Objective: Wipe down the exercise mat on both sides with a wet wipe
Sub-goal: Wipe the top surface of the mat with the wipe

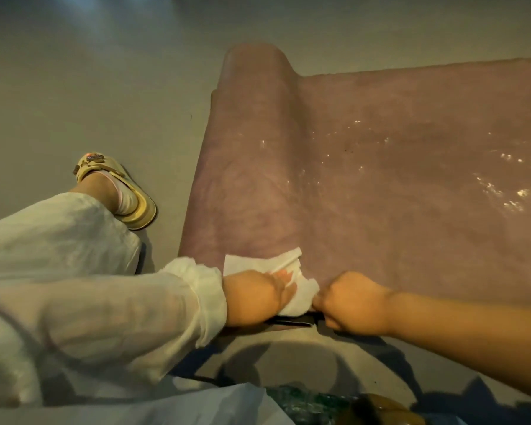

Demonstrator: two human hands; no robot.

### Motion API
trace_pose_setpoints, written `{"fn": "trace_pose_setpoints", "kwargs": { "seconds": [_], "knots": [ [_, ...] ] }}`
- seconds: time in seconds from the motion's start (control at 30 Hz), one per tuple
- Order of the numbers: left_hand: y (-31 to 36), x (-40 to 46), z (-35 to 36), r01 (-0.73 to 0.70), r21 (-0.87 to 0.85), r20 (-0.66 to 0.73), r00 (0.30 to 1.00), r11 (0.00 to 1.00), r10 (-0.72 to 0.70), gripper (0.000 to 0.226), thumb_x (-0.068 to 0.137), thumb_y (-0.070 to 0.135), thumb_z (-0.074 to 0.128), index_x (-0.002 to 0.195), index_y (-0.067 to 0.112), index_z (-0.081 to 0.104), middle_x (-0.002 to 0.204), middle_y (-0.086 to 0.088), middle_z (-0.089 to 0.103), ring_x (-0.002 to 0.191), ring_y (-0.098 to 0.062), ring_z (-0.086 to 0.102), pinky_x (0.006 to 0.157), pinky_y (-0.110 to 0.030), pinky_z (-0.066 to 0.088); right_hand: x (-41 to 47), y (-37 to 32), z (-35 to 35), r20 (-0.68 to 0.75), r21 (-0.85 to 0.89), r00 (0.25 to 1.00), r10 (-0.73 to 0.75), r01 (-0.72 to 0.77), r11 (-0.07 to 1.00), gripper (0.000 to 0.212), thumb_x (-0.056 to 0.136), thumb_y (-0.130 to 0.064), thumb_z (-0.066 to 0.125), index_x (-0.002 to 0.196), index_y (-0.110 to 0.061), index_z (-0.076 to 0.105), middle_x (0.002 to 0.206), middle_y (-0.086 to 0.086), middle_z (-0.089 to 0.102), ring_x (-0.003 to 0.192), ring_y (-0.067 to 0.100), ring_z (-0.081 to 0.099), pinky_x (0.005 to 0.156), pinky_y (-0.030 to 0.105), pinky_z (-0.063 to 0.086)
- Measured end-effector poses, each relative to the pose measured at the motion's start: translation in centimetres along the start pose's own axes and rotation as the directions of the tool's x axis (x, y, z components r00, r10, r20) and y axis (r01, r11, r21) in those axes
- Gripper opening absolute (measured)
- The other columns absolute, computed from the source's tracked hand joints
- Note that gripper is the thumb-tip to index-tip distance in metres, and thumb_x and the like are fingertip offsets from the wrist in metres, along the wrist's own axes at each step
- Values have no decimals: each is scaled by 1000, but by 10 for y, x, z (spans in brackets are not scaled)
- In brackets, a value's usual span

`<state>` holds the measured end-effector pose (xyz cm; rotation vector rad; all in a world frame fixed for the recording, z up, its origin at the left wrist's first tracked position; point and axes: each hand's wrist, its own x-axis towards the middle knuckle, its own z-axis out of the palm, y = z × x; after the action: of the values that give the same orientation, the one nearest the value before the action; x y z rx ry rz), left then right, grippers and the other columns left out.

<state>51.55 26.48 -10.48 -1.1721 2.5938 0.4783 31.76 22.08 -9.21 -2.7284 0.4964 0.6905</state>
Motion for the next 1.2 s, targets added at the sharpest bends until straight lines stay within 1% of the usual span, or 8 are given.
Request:
{"fn": "trace_pose_setpoints", "kwargs": {
  "seconds": [0.13,0.37,0.6,0.8,0.9,0.97,1.1,1.2],
  "knots": [
    [6,0,21,32,66,233,971,997,-47,51,105,20,21,149,5,1,156,-18,6,140,-29,21,112,-31,18,9,-15,38,-44,78,984,172,-168,983,28,94,-32,39,105,-13,57,104,10,62,90,28,57,74,33,39],
    [-23,-17,37,-53,187,134,991,981,28,72,97,57,20,142,19,-22,147,1,-27,138,-17,-27,107,-32,-27,10,6,47,-333,145,920,207,-167,975,52,89,-63,29,107,-21,52,106,1,53,91,20,51,74,33,40],
    [-21,53,31,291,67,-144,949,955,-279,72,95,56,17,145,17,-17,151,0,-24,144,-20,-16,112,-34,-17,27,52,37,-327,290,749,577,-501,815,53,98,-49,25,143,-22,30,152,6,25,131,25,33,106,37,30],
    [-101,62,16,779,-245,-174,550,577,-817,67,98,50,17,150,12,-6,158,-9,-11,145,-25,-8,115,-40,-2,23,90,43,-203,322,628,751,-682,657,58,98,-50,21,150,-24,19,159,8,5,144,29,9,116,48,7],
    [-128,44,24,886,-316,-124,316,339,-941,65,99,47,14,150,11,-3,158,-10,-9,145,-28,-7,116,-46,-2,19,102,48,-184,353,534,825,-748,563,59,97,-51,19,150,-25,21,159,10,3,144,31,6,115,50,6],
    [-129,54,21,885,-380,-92,254,269,-963,62,100,44,13,150,11,-4,158,-9,-9,145,-28,-8,115,-49,-5,16,105,53,-175,375,489,855,-770,517,61,95,-53,14,150,-26,21,159,10,4,144,30,5,114,52,5],
    [-94,104,0,709,-552,-79,479,439,-874,62,102,38,18,148,7,-8,158,-9,-8,145,-23,-10,113,-42,-12,15,103,68,-136,394,483,865,-774,495,73,84,-56,-6,151,-30,6,159,7,1,145,28,-2,115,51,1],
    [-49,127,-6,542,-345,-237,739,766,-630,61,101,40,23,150,12,-1,159,-2,0,145,-20,-8,113,-40,-15,17,100,75,-163,434,456,875,-763,478,71,85,-54,-4,151,-30,8,159,7,4,146,27,-2,115,50,-1]
  ]
}}
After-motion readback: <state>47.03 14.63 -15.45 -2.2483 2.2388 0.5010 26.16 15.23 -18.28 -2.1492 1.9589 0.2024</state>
